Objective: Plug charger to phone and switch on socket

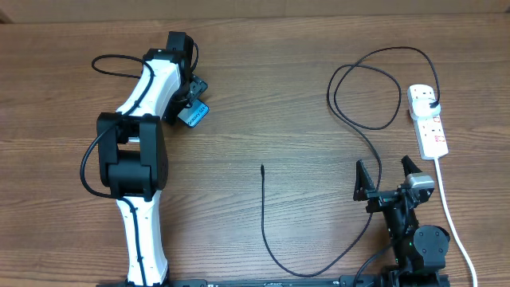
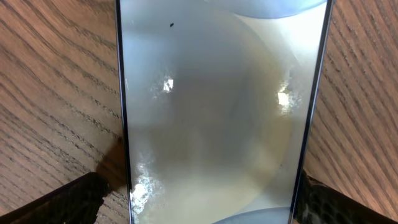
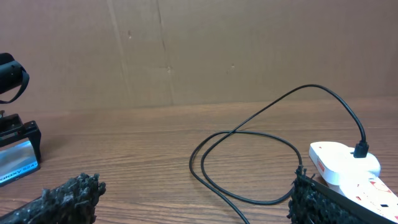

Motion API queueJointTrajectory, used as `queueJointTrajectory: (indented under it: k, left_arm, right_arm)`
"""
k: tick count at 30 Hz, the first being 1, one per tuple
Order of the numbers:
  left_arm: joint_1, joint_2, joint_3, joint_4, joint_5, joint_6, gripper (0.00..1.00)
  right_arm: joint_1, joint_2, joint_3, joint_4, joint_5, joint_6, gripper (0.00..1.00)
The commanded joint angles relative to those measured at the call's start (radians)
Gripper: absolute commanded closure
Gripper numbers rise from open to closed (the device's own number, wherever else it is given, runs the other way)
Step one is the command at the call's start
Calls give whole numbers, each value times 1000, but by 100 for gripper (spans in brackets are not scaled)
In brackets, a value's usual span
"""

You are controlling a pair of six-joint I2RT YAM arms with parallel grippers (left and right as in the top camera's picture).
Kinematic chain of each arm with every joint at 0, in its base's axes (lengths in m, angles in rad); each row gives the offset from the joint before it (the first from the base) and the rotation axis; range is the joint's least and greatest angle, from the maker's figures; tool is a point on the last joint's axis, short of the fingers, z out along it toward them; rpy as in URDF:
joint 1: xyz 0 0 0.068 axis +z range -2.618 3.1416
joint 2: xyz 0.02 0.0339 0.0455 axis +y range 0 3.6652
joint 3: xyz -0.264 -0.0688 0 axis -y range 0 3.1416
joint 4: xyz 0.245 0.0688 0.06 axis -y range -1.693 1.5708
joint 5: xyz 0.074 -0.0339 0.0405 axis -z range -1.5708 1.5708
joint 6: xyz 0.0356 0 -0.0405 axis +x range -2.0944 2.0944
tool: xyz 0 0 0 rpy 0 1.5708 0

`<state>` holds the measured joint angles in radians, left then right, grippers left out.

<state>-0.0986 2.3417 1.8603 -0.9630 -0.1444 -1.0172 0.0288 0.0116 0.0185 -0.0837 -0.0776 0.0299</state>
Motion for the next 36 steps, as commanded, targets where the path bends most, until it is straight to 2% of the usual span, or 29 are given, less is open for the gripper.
queueJointTrajectory:
  k: [1, 26, 36]
  left_arm:
    - [0, 106, -59, 4, 31, -15, 0]
    - [2, 106, -59, 71, -12, -20, 0]
    - [3, 106, -59, 85, -1, -79, 0]
  right_arm:
    - [6, -9, -10, 3, 9, 8, 0]
    - [6, -9, -10, 3, 9, 8, 0]
    - [6, -9, -10, 3, 9, 8, 0]
